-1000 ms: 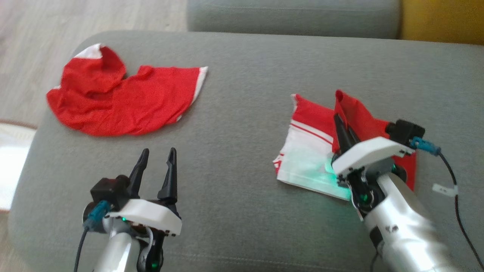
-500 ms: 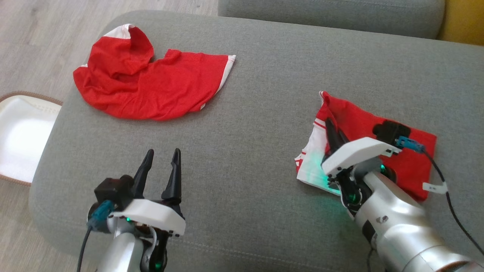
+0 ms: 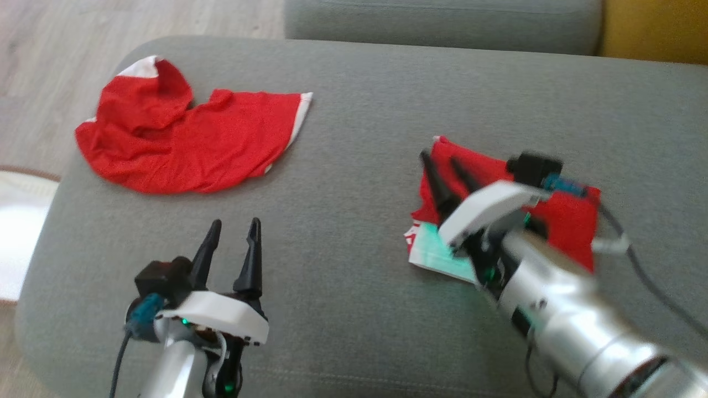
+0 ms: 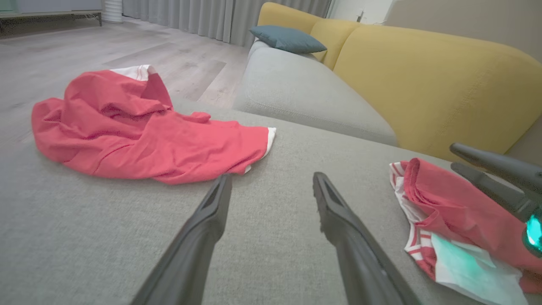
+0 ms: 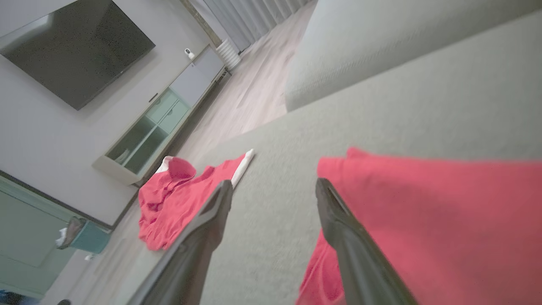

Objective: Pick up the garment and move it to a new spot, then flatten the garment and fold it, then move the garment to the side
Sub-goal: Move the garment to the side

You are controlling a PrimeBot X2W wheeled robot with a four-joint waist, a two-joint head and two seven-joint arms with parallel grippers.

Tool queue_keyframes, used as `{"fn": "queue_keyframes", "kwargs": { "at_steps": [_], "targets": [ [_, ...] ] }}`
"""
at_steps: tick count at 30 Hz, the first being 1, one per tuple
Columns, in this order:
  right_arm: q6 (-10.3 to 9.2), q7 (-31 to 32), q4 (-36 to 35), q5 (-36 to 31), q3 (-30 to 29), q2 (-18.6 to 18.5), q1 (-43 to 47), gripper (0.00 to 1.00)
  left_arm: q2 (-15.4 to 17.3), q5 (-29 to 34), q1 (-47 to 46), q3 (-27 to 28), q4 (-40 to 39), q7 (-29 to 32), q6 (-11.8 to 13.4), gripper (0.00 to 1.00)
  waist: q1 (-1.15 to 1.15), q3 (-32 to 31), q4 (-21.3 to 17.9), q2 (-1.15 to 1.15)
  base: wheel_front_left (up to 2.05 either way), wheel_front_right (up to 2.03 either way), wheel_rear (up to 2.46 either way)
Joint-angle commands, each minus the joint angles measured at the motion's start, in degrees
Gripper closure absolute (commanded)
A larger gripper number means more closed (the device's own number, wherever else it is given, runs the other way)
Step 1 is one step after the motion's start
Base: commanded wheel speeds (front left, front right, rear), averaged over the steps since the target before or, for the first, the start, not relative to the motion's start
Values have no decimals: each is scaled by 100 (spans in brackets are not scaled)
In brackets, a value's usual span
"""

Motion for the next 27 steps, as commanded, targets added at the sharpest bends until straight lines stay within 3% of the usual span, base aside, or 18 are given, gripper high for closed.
{"fn": "queue_keyframes", "kwargs": {
  "at_steps": [1,7,13,16,22,27],
  "targets": [
    [37,-99,69,-242,-26,63,-421,0,46,-26,-268,254,-258,-30,36,0,0,-48,-136,0,0,0,0],
    [37,-116,518,-1483,-841,-230,-788,0,46,-93,-260,378,-593,-30,59,0,0,-104,-458,0,0,0,0],
    [37,-117,-307,-3186,-1905,-828,-220,0,46,-135,-278,496,-1022,-30,102,0,0,-134,-698,0,0,0,0],
    [37,-117,-986,-4105,-2579,-943,345,0,46,-123,-278,575,-1257,-30,118,0,0,-149,-791,0,0,0,0],
    [37,-118,-2488,-5693,-3916,-664,1626,0,46,-45,-231,664,-1548,-30,119,0,0,-169,-917,0,0,0,0],
    [37,-118,-3497,-6387,-4628,-206,2503,0,46,101,-89,650,-1570,-30,84,0,0,-213,-998,0,0,0,0]
  ]
}}
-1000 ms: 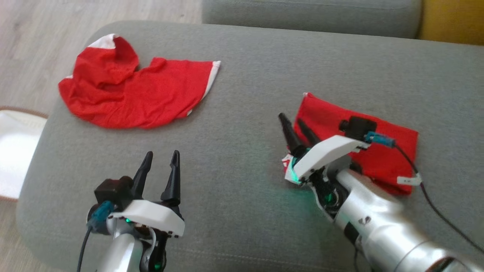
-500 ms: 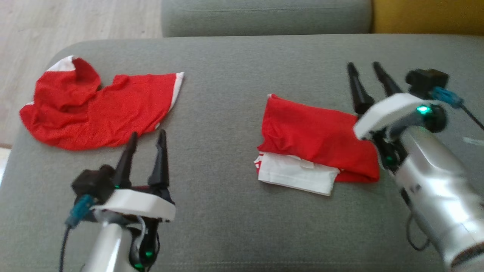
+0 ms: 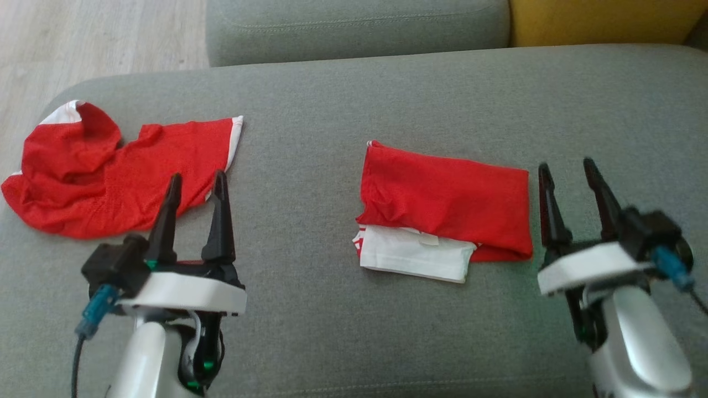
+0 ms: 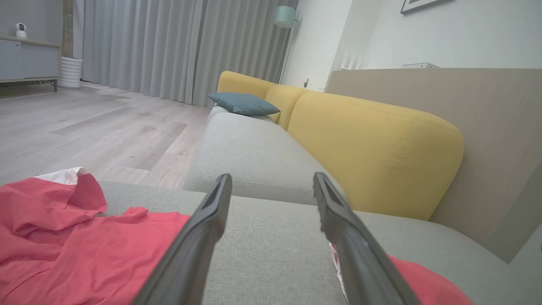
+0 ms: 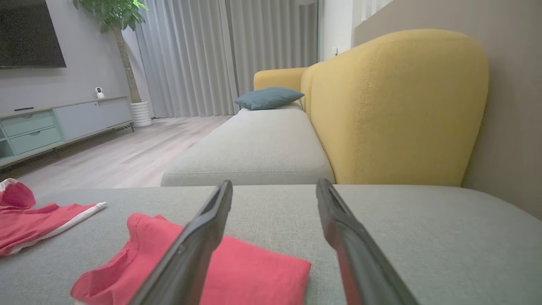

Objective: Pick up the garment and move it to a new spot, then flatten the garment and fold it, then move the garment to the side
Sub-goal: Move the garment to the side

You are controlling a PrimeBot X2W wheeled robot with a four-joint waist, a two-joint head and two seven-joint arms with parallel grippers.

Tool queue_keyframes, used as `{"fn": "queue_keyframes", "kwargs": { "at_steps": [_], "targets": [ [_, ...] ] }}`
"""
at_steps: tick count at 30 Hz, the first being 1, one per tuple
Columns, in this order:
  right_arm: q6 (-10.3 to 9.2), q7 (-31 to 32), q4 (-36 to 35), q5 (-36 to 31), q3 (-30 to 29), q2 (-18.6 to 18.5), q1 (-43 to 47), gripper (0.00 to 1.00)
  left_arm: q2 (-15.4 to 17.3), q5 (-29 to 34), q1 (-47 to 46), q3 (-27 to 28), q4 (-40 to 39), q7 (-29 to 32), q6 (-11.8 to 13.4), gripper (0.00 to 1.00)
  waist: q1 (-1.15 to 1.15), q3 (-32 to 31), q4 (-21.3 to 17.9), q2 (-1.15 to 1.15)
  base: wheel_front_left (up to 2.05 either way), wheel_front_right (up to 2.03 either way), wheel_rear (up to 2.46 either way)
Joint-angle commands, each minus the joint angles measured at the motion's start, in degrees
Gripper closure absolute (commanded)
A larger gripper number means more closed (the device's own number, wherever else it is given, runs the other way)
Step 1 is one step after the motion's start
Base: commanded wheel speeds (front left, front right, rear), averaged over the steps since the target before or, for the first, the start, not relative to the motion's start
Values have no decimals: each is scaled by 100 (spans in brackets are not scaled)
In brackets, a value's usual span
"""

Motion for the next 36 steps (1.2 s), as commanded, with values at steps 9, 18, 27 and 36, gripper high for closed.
{"fn": "queue_keyframes", "kwargs": {
  "at_steps": [9,18,27,36],
  "targets": [
    [37,-61,-717,-475,-177,262,562,0,46,224,32,70,-27,-30,-24,0,0,13,-28,0,0,0,0],
    [37,49,-702,-544,-101,291,217,100,46,182,-200,-83,46,-30,-108,0,0,465,309,0,0,0,0],
    [37,433,424,-937,-406,294,-677,100,46,126,-456,-232,148,-30,-165,0,0,990,937,0,0,0,0],
    [37,342,1783,-1159,-573,295,-1256,100,46,2,-702,-293,169,-30,-128,0,0,1245,1257,0,0,0,0]
  ]
}}
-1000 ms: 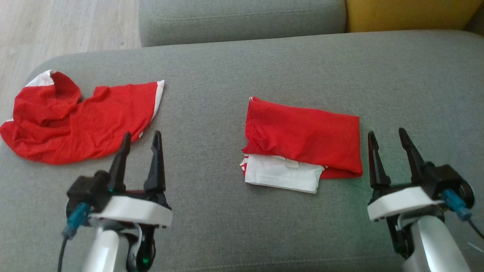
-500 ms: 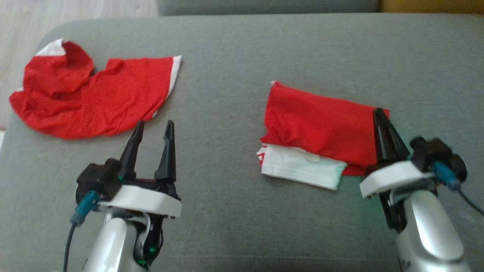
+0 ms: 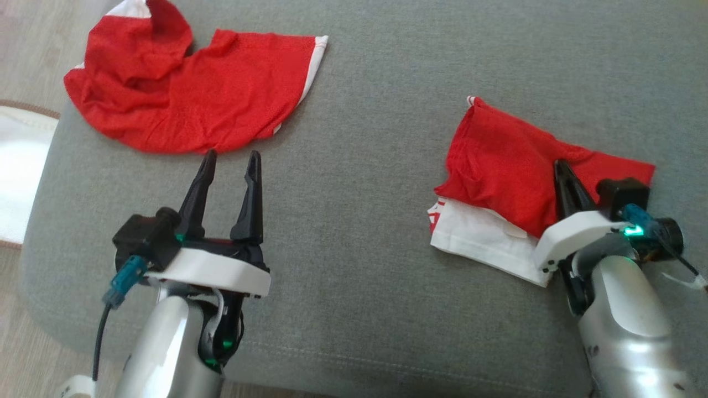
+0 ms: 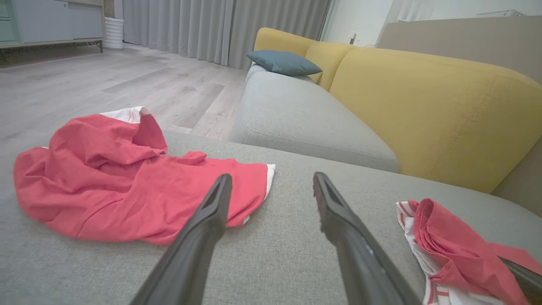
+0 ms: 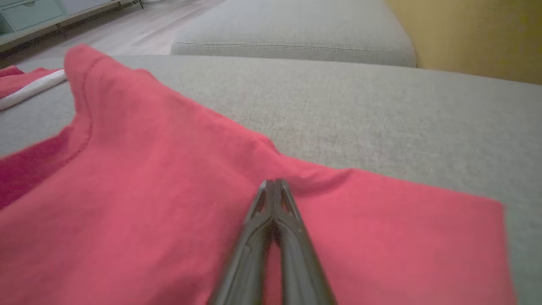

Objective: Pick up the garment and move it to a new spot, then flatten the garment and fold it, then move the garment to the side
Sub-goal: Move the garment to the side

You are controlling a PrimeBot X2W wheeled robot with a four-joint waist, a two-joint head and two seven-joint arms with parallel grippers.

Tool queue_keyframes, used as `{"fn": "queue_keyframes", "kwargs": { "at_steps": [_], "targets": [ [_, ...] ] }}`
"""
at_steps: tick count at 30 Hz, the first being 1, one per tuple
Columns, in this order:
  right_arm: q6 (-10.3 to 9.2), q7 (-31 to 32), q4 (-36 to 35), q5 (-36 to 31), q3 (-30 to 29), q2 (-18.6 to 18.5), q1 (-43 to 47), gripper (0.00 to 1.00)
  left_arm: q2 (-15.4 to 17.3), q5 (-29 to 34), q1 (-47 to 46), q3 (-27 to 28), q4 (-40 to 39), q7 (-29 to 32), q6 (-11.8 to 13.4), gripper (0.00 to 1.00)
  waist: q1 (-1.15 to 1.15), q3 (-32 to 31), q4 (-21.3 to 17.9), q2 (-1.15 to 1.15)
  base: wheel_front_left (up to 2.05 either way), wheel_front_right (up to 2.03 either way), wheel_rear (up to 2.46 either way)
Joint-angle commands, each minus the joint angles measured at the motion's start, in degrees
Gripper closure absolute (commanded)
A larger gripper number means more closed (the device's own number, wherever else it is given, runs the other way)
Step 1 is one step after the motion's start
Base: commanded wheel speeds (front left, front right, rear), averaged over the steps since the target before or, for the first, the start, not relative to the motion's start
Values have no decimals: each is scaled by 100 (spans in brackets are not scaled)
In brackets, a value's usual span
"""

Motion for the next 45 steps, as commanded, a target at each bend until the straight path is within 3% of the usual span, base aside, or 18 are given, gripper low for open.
{"fn": "queue_keyframes", "kwargs": {
  "at_steps": [1,9,26,35,43,44,45],
  "targets": [
    [37,-155,-8,67,260,12,-238,100,48,-27,-176,172,-172,-30,23,0,0,34,38,0,0,0,0],
    [37,-454,185,478,1129,12,-461,100,48,-82,-210,96,-141,-30,45,0,0,37,103,0,0,0,0],
    [37,-500,247,1378,2807,12,-504,100,48,-118,-186,127,-99,-30,95,0,0,-49,154,0,0,0,0],
    [37,-501,-333,1303,2037,-25,-271,100,48,-57,-23,271,-106,-30,77,0,0,-559,-340,0,0,0,0],
    [37,-501,-1252,928,1294,-230,301,100,48,-4,87,333,-177,-30,78,0,0,-860,-845,0,0,0,0],
    [37,-501,-1387,877,1209,-231,396,80,48,3,103,333,-169,-30,83,0,0,-884,-897,0,0,0,0],
    [37,-501,-1518,838,1124,-225,496,36,48,7,120,331,-158,-30,85,0,0,-907,-945,0,0,0,0]
  ]
}}
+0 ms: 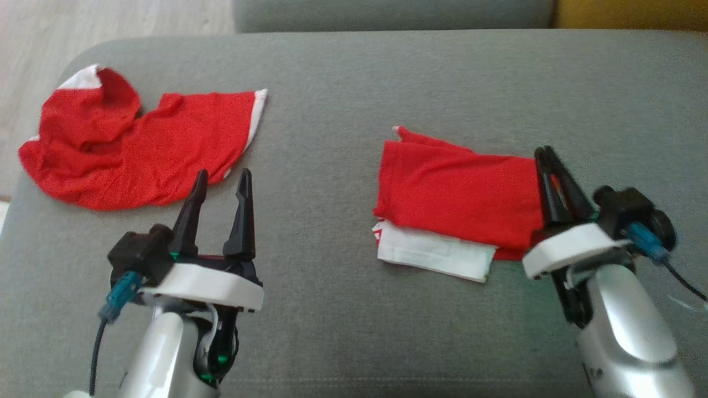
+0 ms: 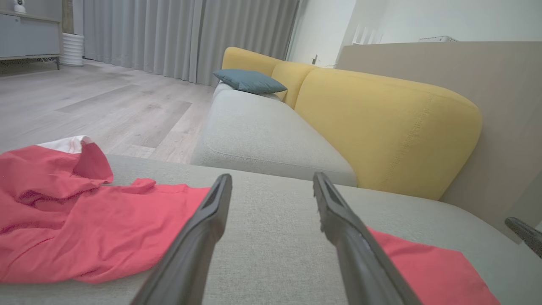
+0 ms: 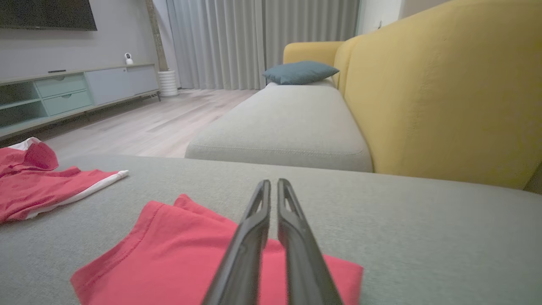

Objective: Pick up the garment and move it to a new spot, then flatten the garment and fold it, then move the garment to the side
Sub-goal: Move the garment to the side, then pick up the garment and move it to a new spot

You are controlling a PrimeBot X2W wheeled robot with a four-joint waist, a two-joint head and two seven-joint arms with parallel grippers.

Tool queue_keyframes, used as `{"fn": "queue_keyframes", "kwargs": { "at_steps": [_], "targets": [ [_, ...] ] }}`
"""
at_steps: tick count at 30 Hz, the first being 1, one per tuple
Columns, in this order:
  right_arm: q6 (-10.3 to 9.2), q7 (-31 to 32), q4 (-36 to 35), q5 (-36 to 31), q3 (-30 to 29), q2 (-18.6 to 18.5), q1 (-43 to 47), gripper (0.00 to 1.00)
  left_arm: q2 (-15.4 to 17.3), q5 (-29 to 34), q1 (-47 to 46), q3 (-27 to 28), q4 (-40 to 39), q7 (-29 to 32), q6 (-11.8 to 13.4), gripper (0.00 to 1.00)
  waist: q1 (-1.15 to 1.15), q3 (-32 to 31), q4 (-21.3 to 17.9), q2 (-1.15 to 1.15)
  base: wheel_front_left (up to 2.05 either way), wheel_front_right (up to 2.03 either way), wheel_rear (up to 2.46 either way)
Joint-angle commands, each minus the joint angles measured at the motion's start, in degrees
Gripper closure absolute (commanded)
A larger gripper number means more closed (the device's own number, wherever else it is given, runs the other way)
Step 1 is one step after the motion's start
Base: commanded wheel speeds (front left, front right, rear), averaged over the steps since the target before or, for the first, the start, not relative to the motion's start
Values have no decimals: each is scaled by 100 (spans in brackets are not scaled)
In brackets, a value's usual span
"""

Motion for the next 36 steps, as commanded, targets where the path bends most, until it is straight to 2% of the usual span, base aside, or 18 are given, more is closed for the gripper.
{"fn": "queue_keyframes", "kwargs": {
  "at_steps": [1,11,19,29,36],
  "targets": [
    [37,-60,-300,-40,24,16,8,0,47,43,-136,194,-172,-30,29,0,0,-106,-149,0,0,0,0],
    [37,-60,-1165,-100,-497,184,881,0,47,-9,206,273,-159,-30,13,0,0,-292,-421,0,0,0,0],
    [37,-60,-1383,-109,-704,236,1193,0,47,45,349,261,-186,-30,31,0,0,-278,-446,0,0,0,0],
    [37,-27,-1196,167,-720,243,1166,0,47,66,289,217,-178,-30,27,0,0,-142,-354,0,0,0,0],
    [37,432,-434,697,-727,244,806,0,47,125,158,136,-157,-30,-24,0,0,238,-165,0,0,0,0]
  ]
}}
